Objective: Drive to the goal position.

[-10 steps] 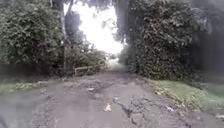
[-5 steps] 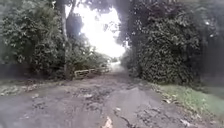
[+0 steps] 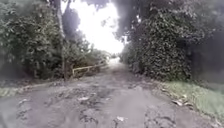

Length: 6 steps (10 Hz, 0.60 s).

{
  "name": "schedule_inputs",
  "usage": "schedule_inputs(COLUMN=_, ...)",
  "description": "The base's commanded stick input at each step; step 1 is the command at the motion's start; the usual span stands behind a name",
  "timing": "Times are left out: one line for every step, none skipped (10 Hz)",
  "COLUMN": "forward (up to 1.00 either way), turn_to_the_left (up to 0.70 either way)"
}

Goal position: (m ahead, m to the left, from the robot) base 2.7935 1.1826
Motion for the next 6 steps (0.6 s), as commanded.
schedule_inputs(forward=0.7, turn_to_the_left=0.0)
schedule_inputs(forward=0.7, turn_to_the_left=0.0)
schedule_inputs(forward=0.7, turn_to_the_left=0.0)
schedule_inputs(forward=0.7, turn_to_the_left=0.0)
schedule_inputs(forward=0.7, turn_to_the_left=0.0)
schedule_inputs(forward=0.7, turn_to_the_left=0.0)
